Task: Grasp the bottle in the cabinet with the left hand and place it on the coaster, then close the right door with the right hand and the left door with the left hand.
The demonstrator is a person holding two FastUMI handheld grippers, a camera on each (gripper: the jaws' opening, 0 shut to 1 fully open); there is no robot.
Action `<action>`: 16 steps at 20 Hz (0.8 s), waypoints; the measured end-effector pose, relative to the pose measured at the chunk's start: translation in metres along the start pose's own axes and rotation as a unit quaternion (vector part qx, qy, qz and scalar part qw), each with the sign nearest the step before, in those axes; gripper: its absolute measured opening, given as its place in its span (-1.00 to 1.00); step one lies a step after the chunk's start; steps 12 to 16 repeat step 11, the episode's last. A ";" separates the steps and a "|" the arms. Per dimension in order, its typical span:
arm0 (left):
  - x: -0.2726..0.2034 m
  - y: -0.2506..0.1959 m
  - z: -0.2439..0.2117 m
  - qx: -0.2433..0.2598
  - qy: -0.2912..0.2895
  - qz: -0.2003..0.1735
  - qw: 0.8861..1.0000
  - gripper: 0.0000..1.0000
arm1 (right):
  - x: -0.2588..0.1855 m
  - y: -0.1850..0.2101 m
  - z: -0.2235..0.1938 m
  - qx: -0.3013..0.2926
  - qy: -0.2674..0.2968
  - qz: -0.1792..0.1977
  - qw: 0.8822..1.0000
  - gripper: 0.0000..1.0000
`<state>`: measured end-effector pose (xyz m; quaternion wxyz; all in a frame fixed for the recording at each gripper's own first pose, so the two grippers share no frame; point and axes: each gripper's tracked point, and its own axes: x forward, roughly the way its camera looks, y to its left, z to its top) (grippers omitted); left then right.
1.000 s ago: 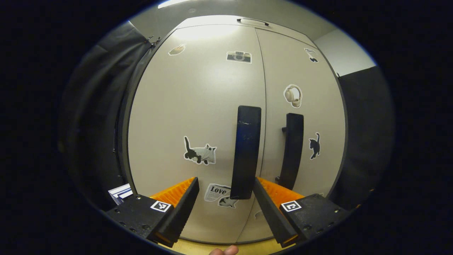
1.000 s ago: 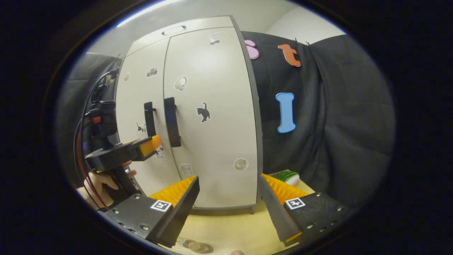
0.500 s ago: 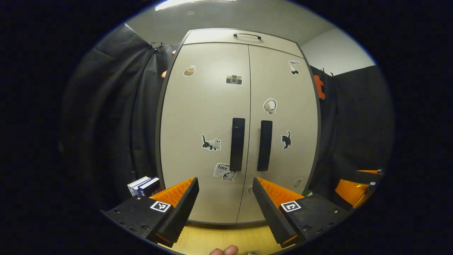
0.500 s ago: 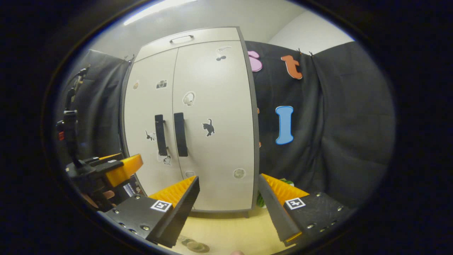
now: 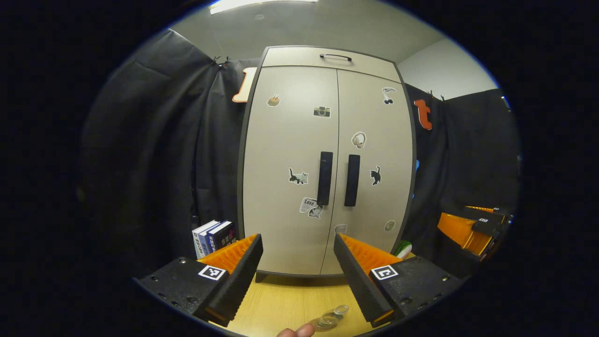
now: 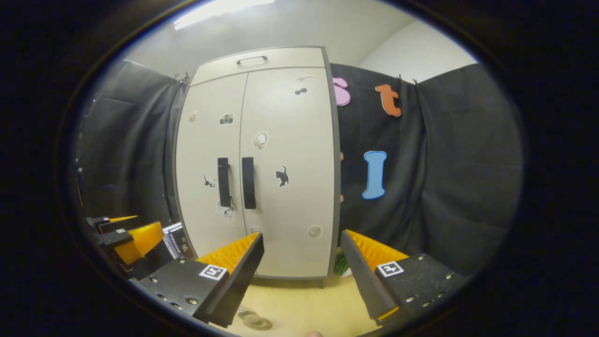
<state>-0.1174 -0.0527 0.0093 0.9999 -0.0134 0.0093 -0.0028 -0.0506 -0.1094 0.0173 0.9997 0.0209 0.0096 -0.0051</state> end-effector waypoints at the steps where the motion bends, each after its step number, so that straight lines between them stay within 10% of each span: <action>1: -0.002 0.002 0.003 -0.001 -0.005 0.002 1.000 0.94 | -0.002 0.001 0.000 0.003 0.000 0.002 1.000 1.00; 16: -0.002 -0.006 0.000 -0.001 0.003 -0.002 1.000 0.90 | -0.006 0.002 -0.001 0.010 0.004 0.006 1.000 1.00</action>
